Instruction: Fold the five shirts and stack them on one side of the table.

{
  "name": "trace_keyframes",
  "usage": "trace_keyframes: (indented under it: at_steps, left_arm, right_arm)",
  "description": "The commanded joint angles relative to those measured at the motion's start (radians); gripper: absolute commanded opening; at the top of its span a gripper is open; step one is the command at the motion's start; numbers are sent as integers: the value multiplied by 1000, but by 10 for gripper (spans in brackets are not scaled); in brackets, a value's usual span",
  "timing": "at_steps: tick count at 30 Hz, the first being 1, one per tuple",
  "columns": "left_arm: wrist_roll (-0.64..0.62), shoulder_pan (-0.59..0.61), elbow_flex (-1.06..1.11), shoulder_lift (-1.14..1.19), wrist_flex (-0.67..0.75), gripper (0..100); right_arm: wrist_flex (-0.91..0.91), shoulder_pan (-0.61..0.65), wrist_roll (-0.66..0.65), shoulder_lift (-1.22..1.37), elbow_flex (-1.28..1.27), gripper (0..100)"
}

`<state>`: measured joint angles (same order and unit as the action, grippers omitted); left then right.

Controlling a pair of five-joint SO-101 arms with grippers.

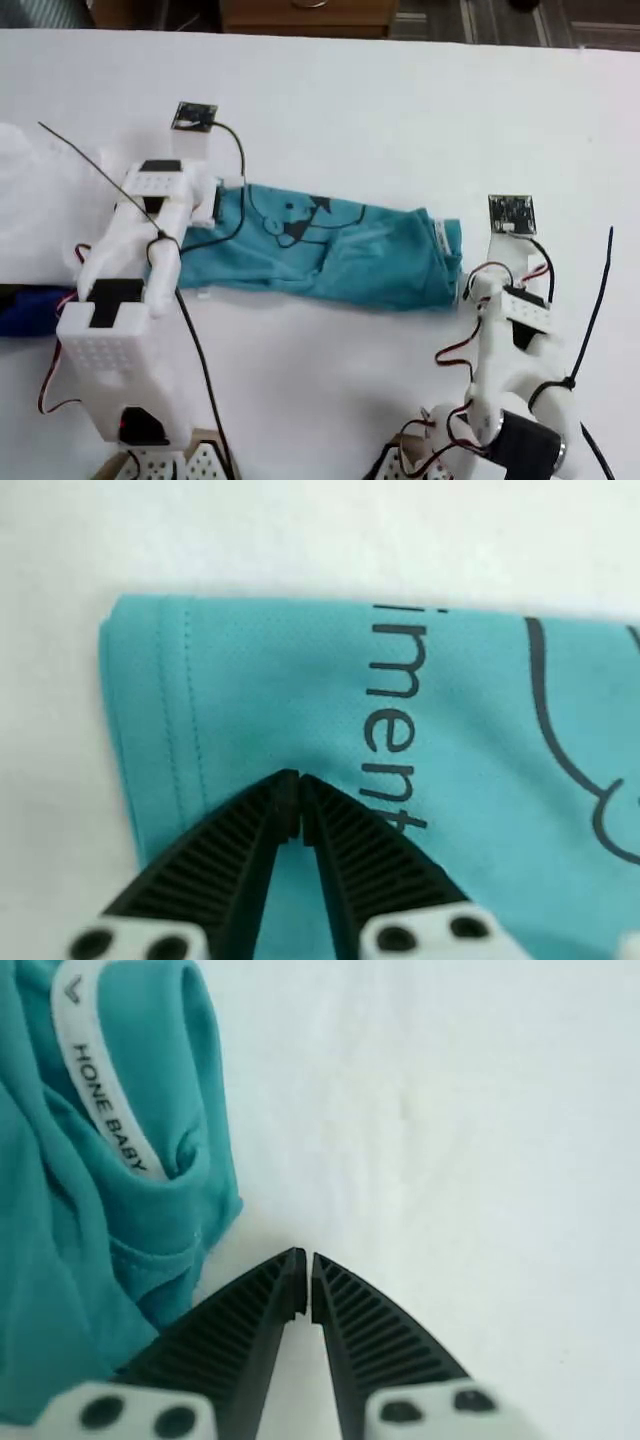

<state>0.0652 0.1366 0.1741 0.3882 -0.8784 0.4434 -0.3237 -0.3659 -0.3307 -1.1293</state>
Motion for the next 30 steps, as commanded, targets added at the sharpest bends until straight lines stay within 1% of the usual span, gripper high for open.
trace_keyframes:
  at_steps: [1, 3, 5, 9, 11, 13, 15, 16, 19, 22, 30]
  left_arm:
    - [-8, -11, -30, 2, 21, 42]
    - [-8, -14, -31, -8, 12, 42]
    - [-12, -26, -47, -18, -37, 42]
    - [-41, -48, -182, -86, -252, 54]
    - [-41, -40, -268, -109, -362, 104]
    - [-41, -15, -341, -109, -466, 193]
    - [-41, 23, -367, -107, -529, 286]
    - [-43, 51, -367, -106, -542, 308]
    - [-41, 133, -352, -92, -526, 298]
    - [-35, 186, -341, -35, -488, 297]
    - [-34, 201, -426, 180, -476, 295]
  right_arm:
    - [-28, -2, -2, -39, 0, 21]
    - [-28, -2, -2, -39, 0, 21]
    - [-27, -2, -2, -39, 0, 21]
    - [-28, -2, -2, -39, 0, 21]
    - [-28, -2, -2, -39, 0, 21]
    - [-28, -2, -2, -39, 0, 21]
    - [-28, -2, -2, -39, 0, 21]
    - [-28, -2, -2, -39, 0, 21]
    - [-28, -2, -2, -39, 0, 21]
    - [-28, -2, -2, -39, 0, 21]
    - [-25, -5, -2, -39, 0, 21]
